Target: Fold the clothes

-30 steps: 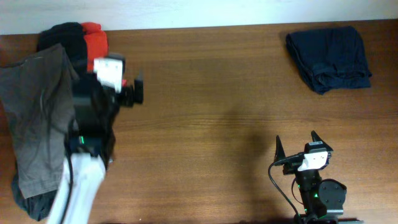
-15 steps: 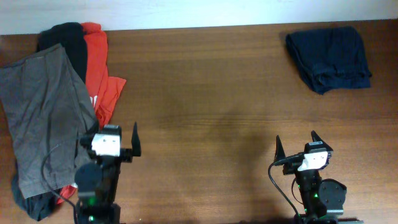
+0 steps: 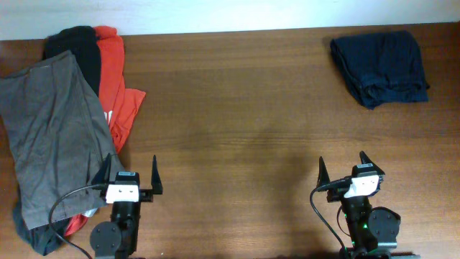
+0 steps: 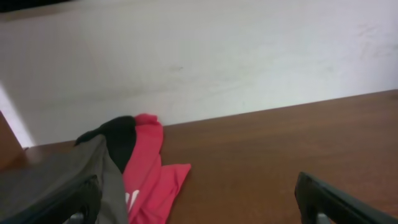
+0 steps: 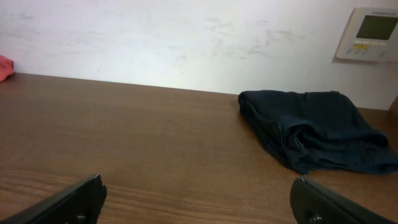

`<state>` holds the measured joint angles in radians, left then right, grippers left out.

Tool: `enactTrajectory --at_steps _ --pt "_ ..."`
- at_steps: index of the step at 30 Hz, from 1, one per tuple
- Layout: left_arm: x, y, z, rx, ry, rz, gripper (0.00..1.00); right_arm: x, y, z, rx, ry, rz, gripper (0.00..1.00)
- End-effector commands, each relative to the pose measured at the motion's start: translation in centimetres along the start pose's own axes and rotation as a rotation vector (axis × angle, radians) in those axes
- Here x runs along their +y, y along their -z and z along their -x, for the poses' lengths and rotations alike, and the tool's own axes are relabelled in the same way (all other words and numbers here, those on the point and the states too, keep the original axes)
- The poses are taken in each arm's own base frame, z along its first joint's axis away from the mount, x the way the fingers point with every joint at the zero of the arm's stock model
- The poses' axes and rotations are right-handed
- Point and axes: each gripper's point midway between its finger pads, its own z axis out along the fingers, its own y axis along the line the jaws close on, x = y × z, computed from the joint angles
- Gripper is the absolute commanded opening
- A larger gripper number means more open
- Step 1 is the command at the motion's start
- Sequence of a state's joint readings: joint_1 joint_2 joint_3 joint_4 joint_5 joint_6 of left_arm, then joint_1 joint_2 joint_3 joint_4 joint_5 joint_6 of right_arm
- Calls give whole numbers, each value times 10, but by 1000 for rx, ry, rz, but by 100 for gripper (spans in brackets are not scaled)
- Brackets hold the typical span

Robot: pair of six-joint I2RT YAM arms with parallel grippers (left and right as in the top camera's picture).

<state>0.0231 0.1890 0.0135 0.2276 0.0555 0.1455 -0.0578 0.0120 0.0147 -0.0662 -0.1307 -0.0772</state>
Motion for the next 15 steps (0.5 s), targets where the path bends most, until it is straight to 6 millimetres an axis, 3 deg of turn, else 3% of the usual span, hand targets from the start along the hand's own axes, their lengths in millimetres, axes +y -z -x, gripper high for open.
enactTrajectory --at_steps 1,12,15 --pt "2 3 5 -26 -39 10 99 0 0 -3 1 -11 -5 99" --pt "2 12 2 -20 -58 12 99 0 0 -3 1 -11 -5 99" --pt "3 12 -8 21 -55 14 99 0 0 -3 1 -11 -5 99"
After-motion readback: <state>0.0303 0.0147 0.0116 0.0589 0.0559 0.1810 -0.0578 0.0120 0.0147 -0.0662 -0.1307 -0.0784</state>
